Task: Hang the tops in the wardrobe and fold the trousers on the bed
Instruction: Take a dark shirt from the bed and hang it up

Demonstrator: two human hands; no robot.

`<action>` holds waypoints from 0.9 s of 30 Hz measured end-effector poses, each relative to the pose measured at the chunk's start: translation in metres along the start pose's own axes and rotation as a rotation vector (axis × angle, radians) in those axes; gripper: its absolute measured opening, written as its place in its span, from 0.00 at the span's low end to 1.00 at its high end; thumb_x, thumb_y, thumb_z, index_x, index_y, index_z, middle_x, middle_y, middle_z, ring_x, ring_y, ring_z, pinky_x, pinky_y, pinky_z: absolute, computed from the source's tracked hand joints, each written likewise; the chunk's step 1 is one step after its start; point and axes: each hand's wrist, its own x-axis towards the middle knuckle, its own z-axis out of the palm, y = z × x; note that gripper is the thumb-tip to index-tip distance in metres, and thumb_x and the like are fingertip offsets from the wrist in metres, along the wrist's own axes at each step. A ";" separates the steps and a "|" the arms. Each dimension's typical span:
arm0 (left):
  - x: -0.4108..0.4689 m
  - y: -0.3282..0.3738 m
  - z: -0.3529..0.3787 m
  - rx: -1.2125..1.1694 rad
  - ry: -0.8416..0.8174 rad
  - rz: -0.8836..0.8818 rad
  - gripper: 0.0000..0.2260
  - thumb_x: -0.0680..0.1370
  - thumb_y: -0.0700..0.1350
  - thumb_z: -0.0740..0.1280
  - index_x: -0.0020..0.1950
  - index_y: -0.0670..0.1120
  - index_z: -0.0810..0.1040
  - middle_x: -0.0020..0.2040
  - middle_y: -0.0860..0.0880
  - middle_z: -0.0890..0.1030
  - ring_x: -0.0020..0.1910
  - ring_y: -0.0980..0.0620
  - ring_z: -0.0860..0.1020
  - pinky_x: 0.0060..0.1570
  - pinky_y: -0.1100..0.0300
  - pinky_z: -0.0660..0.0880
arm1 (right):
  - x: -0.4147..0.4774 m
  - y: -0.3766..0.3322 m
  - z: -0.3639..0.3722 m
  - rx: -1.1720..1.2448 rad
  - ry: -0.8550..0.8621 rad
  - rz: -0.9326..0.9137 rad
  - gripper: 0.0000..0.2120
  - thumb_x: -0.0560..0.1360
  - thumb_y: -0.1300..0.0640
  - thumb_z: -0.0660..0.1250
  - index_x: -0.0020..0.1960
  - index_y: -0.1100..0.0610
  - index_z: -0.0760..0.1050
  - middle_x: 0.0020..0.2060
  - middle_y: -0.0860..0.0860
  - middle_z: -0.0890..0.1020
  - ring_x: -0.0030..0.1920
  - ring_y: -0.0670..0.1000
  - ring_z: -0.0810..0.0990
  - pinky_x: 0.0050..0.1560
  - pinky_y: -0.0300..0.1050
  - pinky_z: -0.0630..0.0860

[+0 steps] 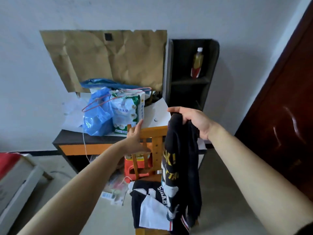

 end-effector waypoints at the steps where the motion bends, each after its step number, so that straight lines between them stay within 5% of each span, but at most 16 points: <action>1: -0.005 0.008 -0.001 -0.050 -0.028 0.021 0.61 0.63 0.50 0.80 0.74 0.68 0.33 0.80 0.46 0.41 0.78 0.40 0.45 0.74 0.37 0.57 | -0.003 -0.010 0.004 0.009 -0.023 -0.028 0.22 0.71 0.61 0.59 0.60 0.49 0.82 0.48 0.60 0.76 0.52 0.61 0.77 0.63 0.59 0.73; 5: -0.027 0.024 0.005 -0.293 -0.086 0.118 0.55 0.62 0.53 0.80 0.74 0.73 0.44 0.80 0.56 0.44 0.79 0.48 0.51 0.75 0.44 0.60 | -0.005 -0.032 0.022 0.093 -0.177 -0.076 0.20 0.76 0.63 0.56 0.60 0.51 0.82 0.34 0.57 0.79 0.40 0.57 0.81 0.45 0.49 0.81; 8: -0.049 0.018 0.017 -0.391 -0.098 0.184 0.31 0.70 0.51 0.77 0.70 0.64 0.69 0.74 0.55 0.66 0.72 0.55 0.66 0.73 0.51 0.65 | 0.001 -0.036 0.041 0.090 -0.282 -0.075 0.23 0.73 0.64 0.55 0.60 0.51 0.82 0.30 0.54 0.77 0.32 0.53 0.80 0.36 0.44 0.80; 11: -0.079 -0.002 0.022 -0.396 -0.067 0.102 0.15 0.75 0.50 0.74 0.61 0.52 0.80 0.57 0.54 0.83 0.57 0.55 0.80 0.63 0.51 0.76 | 0.017 -0.032 0.067 0.028 -0.331 -0.075 0.25 0.68 0.63 0.57 0.60 0.50 0.82 0.32 0.56 0.76 0.33 0.55 0.78 0.40 0.48 0.77; 14: -0.115 -0.043 0.016 -0.333 0.188 -0.117 0.15 0.72 0.52 0.76 0.55 0.49 0.81 0.50 0.51 0.84 0.50 0.53 0.82 0.56 0.49 0.79 | 0.043 -0.016 0.102 -0.111 -0.291 -0.088 0.25 0.68 0.66 0.57 0.58 0.50 0.82 0.36 0.56 0.77 0.39 0.55 0.78 0.37 0.45 0.73; 17: -0.165 -0.092 0.006 -0.271 0.499 -0.422 0.22 0.66 0.51 0.80 0.53 0.46 0.75 0.48 0.49 0.80 0.48 0.49 0.79 0.46 0.51 0.78 | 0.073 0.013 0.143 -0.496 -0.212 -0.177 0.21 0.73 0.66 0.57 0.57 0.50 0.80 0.29 0.42 0.77 0.27 0.42 0.74 0.26 0.35 0.66; 19: -0.204 -0.124 -0.002 -0.306 0.581 -0.595 0.25 0.63 0.49 0.82 0.53 0.48 0.74 0.49 0.51 0.78 0.48 0.50 0.77 0.43 0.56 0.76 | 0.087 0.038 0.175 -0.723 -0.232 -0.247 0.18 0.75 0.63 0.59 0.57 0.47 0.79 0.38 0.37 0.80 0.34 0.40 0.75 0.37 0.34 0.70; 22: -0.255 -0.166 -0.008 -0.306 0.513 -0.671 0.19 0.63 0.47 0.82 0.51 0.49 0.81 0.44 0.52 0.82 0.44 0.53 0.80 0.40 0.61 0.74 | 0.093 0.075 0.228 -0.906 -0.346 -0.323 0.18 0.76 0.59 0.60 0.61 0.46 0.79 0.59 0.45 0.81 0.56 0.47 0.78 0.60 0.43 0.73; 25: -0.295 -0.198 -0.019 -0.402 0.564 -0.689 0.13 0.65 0.40 0.80 0.44 0.52 0.81 0.38 0.54 0.82 0.40 0.55 0.80 0.35 0.66 0.74 | 0.092 0.088 0.284 -0.985 -0.400 -0.374 0.19 0.75 0.57 0.59 0.61 0.44 0.79 0.62 0.46 0.81 0.62 0.51 0.78 0.65 0.47 0.73; 27: -0.319 -0.220 -0.034 -0.448 0.626 -0.685 0.13 0.66 0.37 0.77 0.47 0.48 0.82 0.42 0.49 0.83 0.43 0.50 0.81 0.41 0.62 0.77 | 0.095 0.086 0.320 -1.029 -0.448 -0.380 0.20 0.74 0.59 0.58 0.61 0.45 0.79 0.62 0.48 0.81 0.63 0.52 0.78 0.66 0.47 0.72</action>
